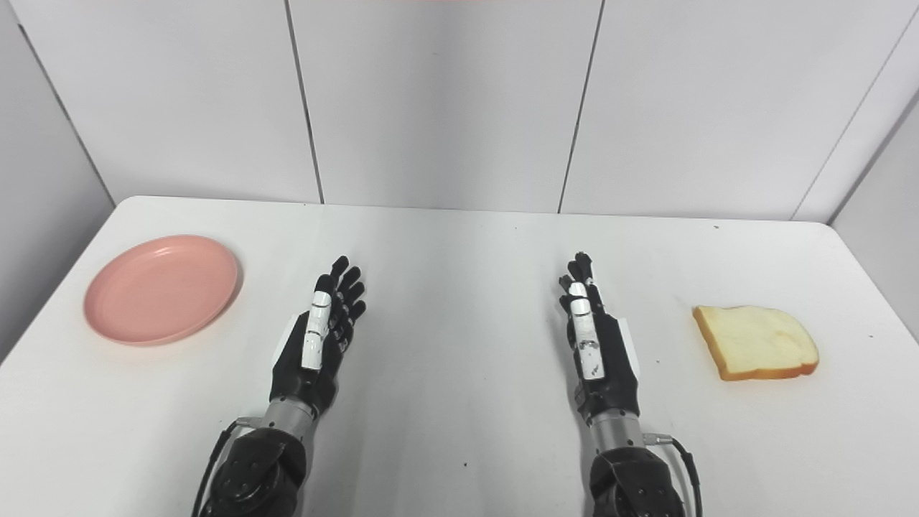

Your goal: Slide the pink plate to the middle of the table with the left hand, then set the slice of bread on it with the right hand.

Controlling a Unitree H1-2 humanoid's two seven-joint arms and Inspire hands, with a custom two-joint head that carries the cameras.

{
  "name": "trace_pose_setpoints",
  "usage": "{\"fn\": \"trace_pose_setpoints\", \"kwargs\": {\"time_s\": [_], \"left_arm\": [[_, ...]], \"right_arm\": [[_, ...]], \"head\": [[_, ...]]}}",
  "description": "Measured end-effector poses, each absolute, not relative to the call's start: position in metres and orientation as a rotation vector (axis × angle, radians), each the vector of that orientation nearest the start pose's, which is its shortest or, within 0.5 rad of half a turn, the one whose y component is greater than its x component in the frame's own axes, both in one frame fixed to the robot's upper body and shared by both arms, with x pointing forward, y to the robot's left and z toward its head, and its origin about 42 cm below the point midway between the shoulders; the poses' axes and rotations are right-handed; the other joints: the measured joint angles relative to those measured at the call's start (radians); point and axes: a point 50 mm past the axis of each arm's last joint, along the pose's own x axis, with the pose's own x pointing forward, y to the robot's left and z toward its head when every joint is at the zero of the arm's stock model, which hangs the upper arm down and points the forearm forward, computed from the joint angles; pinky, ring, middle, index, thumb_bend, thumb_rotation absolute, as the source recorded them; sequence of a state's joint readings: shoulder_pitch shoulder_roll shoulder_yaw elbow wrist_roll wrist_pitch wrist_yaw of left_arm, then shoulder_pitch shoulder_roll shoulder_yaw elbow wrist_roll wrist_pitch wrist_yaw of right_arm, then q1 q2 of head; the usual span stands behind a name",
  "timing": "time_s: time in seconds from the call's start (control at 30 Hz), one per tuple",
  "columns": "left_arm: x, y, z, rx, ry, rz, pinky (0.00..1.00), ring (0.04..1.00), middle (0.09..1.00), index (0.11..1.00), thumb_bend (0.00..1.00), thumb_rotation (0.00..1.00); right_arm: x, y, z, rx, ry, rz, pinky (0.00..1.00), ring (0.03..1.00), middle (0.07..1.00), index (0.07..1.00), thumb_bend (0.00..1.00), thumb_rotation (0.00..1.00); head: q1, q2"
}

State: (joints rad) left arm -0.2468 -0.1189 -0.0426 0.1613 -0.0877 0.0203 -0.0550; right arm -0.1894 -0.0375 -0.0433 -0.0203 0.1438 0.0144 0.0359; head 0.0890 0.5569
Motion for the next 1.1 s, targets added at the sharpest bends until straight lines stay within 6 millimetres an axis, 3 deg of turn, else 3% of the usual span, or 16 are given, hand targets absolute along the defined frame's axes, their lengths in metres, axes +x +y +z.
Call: {"fn": "trace_pose_setpoints", "kwargs": {"time_s": [0.6, 0.77, 0.83, 0.9, 0.97, 1.03, 1.1], "left_arm": [[0.357, 0.13, 0.13, -0.171, -0.056, -0.189, 1.0, 1.0, 1.0, 1.0, 0.63, 0.99], [0.357, 0.131, 0.13, -0.167, -0.056, -0.187, 1.0, 1.0, 1.0, 1.0, 0.62, 0.98], [0.357, 0.132, 0.13, -0.166, -0.057, -0.184, 1.0, 1.0, 1.0, 1.0, 0.64, 0.98], [0.358, 0.133, 0.13, -0.166, -0.059, -0.178, 1.0, 1.0, 1.0, 1.0, 0.66, 0.98], [0.36, 0.135, 0.132, -0.165, -0.065, -0.173, 1.0, 1.0, 1.0, 1.0, 0.69, 0.96], [0.366, 0.139, 0.138, -0.159, -0.081, -0.171, 1.0, 1.0, 1.0, 1.0, 0.71, 0.98], [0.373, 0.144, 0.146, -0.161, -0.103, -0.167, 1.0, 1.0, 1.0, 1.0, 0.71, 1.0]], "right_arm": [[0.342, -0.216, 0.158, 0.107, -0.192, 0.056, 1.0, 0.974, 0.996, 1.0, 0.65, 1.0], [0.342, -0.217, 0.157, 0.112, -0.189, 0.057, 1.0, 0.974, 0.992, 1.0, 0.66, 1.0], [0.342, -0.217, 0.156, 0.113, -0.187, 0.058, 1.0, 0.98, 0.993, 1.0, 0.66, 1.0], [0.342, -0.219, 0.156, 0.111, -0.184, 0.065, 1.0, 0.986, 0.998, 1.0, 0.67, 1.0], [0.342, -0.222, 0.155, 0.102, -0.181, 0.076, 1.0, 0.995, 1.0, 1.0, 0.67, 1.0], [0.343, -0.228, 0.154, 0.091, -0.178, 0.086, 1.0, 0.999, 1.0, 1.0, 0.67, 1.0], [0.343, -0.234, 0.152, 0.095, -0.174, 0.086, 1.0, 1.0, 1.0, 1.0, 0.65, 1.0]], "head": [[-0.002, 0.0], [0.04, -0.017], [0.113, -0.041], [0.114, -0.041], [0.193, -0.069], [0.193, -0.069], [0.273, -0.103]]}}
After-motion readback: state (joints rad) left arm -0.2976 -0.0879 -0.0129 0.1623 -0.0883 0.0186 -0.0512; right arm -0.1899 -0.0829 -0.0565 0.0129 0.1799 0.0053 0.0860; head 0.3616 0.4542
